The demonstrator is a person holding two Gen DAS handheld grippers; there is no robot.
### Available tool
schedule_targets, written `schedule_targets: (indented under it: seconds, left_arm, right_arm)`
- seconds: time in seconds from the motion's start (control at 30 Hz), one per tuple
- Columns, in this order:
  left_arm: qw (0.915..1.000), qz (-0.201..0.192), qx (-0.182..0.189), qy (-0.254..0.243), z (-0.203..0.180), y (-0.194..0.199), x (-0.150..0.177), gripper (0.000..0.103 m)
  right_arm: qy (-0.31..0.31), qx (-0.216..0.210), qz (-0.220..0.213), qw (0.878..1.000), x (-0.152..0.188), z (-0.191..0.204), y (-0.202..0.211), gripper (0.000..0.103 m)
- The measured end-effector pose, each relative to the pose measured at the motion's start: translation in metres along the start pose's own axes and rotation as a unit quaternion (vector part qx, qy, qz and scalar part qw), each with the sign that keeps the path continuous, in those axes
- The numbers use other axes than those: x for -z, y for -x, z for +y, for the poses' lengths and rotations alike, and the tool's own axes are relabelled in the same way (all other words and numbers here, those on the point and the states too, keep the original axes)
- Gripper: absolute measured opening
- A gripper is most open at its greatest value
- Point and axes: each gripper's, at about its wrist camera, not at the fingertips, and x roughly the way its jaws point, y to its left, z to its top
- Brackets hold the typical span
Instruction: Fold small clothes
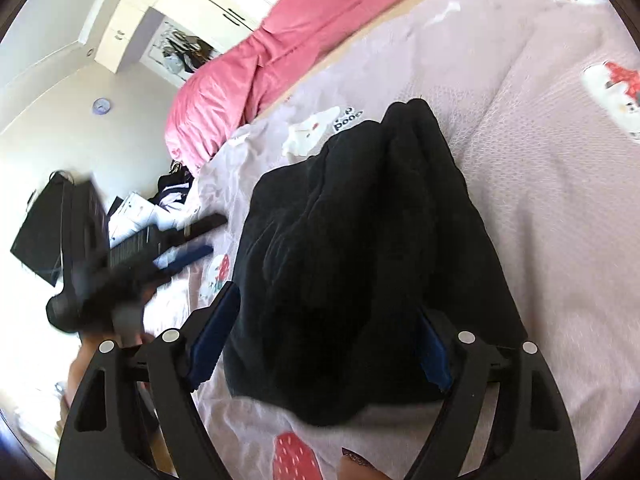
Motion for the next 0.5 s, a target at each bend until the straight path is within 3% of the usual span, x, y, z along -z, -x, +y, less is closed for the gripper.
schedule_targets:
  seconds: [0.07, 0.1, 0.17, 0.2, 0.23, 0.33, 0.5]
  left_arm:
    - [1.0000, 0.005, -0.002, -0.005, 0.002, -0.002, 0.006, 0.068]
    - [0.9999, 0.007, -0.004, -0.009, 0.001, -0.003, 0.009, 0.068]
    - [0.9998, 0.009, -0.006, -0.015, 0.002, -0.005, 0.012, 0.068]
    - [0.9998, 0.010, -0.006, -0.018, 0.000, -0.007, 0.014, 0.068]
    - [0.9998, 0.011, -0.005, -0.018, 0.000, -0.008, 0.015, 0.068]
    - [0.9997, 0.013, 0.000, -0.020, -0.004, -0.009, 0.018, 0.068]
    - [0.9993, 0.014, 0.013, -0.032, -0.015, -0.006, 0.025, 0.071]
  right_arm:
    - [0.000, 0.006, 0.007, 1.000, -0.007, -0.002, -0.007, 0.080]
    - [0.000, 0.013, 0.009, 1.000, -0.009, -0.002, -0.007, 0.075]
    - [0.008, 0.025, 0.005, 1.000, -0.014, -0.002, -0.007, 0.053]
    - [0.014, 0.024, 0.002, 1.000, -0.013, -0.001, -0.006, 0.037]
    - [0.025, 0.028, 0.000, 0.999, -0.013, 0.001, -0.005, 0.030]
    - [0.085, 0.044, -0.008, 0.995, -0.015, 0.016, 0.001, 0.023]
    - [0.151, 0.064, -0.039, 0.986, -0.020, 0.032, 0.016, 0.022]
